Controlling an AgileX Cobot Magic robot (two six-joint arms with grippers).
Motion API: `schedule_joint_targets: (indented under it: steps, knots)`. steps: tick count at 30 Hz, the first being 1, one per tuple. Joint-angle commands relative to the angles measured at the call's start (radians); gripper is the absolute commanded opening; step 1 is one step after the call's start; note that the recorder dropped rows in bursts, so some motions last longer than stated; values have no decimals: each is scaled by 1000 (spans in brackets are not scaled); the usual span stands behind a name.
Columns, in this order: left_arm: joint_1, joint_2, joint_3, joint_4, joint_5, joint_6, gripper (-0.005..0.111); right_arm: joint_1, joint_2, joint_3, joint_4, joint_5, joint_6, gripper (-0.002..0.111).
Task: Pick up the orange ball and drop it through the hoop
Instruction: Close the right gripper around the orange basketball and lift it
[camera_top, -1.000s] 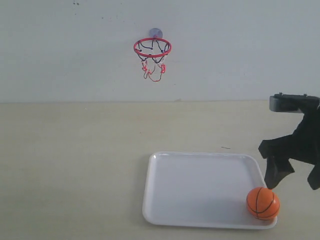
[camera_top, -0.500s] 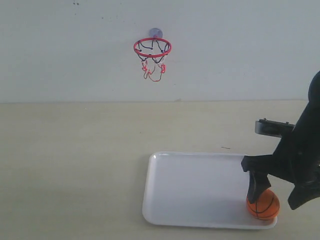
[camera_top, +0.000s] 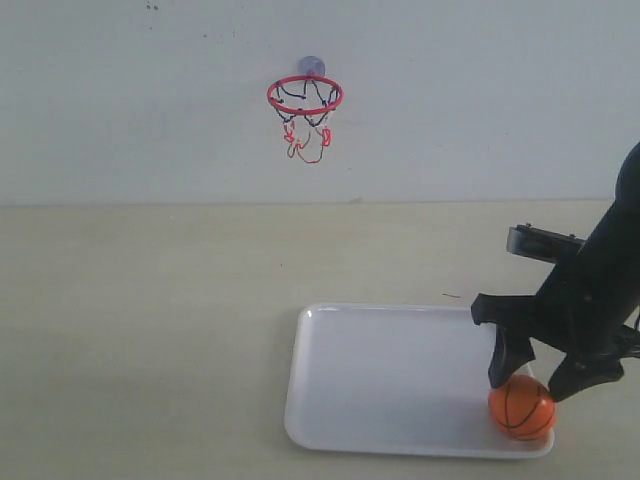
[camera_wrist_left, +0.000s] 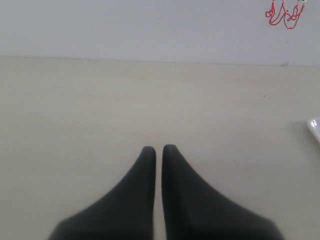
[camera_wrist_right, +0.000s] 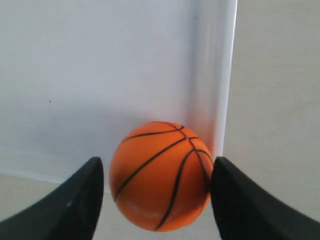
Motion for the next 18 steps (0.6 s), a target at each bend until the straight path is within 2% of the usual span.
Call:
schedule_joint_targets:
  steps: [1,9,11,15,18]
  knots:
    - [0,-4,4,-6,0,-6,4,2,0,-5,2,-6,-4,47]
    - [0,-4,4,-6,0,-6,4,2,0,-5,2,-6,-2,43]
    - [0,-4,4,-6,0,-6,4,2,0,-5,2,-6,-2,33]
    - [0,-4,4,-6,0,-6,4,2,0,-5,2,5,-39,-1]
    - [0,-4,4,-6,0,-6,4,2,0,-5,2,13,-51,0]
